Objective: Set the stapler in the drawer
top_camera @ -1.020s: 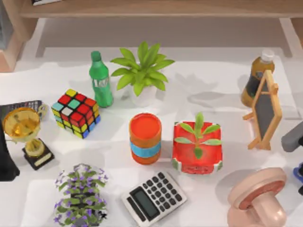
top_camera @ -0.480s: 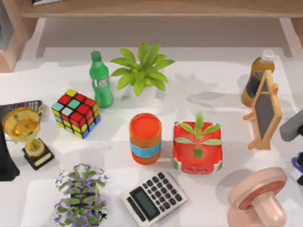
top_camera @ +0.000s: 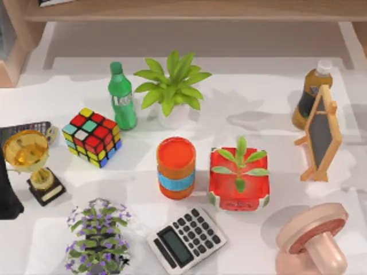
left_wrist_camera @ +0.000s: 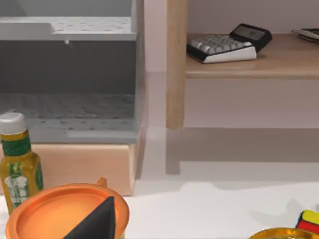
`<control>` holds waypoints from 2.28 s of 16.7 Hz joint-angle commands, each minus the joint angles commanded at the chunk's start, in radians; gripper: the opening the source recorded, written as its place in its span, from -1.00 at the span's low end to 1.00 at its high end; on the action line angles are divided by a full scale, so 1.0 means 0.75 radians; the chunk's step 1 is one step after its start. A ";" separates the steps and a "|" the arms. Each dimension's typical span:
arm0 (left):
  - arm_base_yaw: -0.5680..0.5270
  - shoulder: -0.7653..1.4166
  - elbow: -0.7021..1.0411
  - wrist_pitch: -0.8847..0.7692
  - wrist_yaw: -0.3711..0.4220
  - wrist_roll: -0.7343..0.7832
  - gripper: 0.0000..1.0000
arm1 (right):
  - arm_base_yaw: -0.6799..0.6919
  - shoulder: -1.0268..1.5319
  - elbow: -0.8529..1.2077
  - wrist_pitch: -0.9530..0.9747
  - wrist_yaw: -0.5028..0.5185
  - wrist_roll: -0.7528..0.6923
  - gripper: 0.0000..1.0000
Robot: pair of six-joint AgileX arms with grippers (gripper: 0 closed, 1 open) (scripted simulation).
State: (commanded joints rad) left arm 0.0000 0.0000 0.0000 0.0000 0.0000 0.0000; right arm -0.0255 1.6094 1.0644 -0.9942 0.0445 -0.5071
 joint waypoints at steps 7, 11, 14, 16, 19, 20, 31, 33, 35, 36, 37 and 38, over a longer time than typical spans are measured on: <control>0.000 0.000 0.000 0.000 0.000 0.000 1.00 | -0.231 0.189 0.716 -0.215 0.008 0.067 -1.00; 0.000 0.000 0.000 0.000 0.000 0.000 1.00 | -0.334 0.466 1.151 -0.280 -0.013 0.096 -1.00; 0.000 0.000 0.000 0.000 0.000 0.000 1.00 | -0.387 0.713 1.434 -0.326 -0.035 0.112 -1.00; 0.000 0.000 0.000 0.000 0.000 0.000 1.00 | -0.414 0.880 1.591 -0.363 -0.050 0.121 -1.00; 0.000 0.000 0.000 0.000 0.000 0.000 1.00 | -0.447 1.112 1.759 -0.439 -0.065 0.138 -1.00; 0.000 0.000 0.000 0.000 0.000 0.000 1.00 | -0.455 1.177 1.799 -0.468 -0.067 0.146 -1.00; 0.000 0.000 0.000 0.000 0.000 0.000 1.00 | -0.463 1.348 1.892 -0.588 -0.060 0.186 -1.00; 0.000 0.000 0.000 0.000 0.000 0.000 1.00 | -0.461 1.306 1.918 -0.580 -0.069 0.206 -1.00; 0.000 0.000 0.000 0.000 0.000 0.000 1.00 | -0.451 1.207 1.953 -0.594 -0.078 0.254 -1.00; 0.000 0.000 0.000 0.000 0.000 0.000 1.00 | -0.445 1.140 1.970 -0.611 -0.081 0.286 -1.00; 0.000 0.000 0.000 0.000 0.000 0.000 1.00 | -0.439 1.068 1.988 -0.629 -0.082 0.321 -1.00; 0.000 0.000 0.000 0.000 0.000 0.000 1.00 | -0.433 0.999 2.008 -0.645 -0.082 0.358 -1.00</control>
State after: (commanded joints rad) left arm 0.0000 0.0000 0.0000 0.0000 0.0000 0.0000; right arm -0.3499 2.3587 2.5703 -1.4777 -0.0168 -0.2386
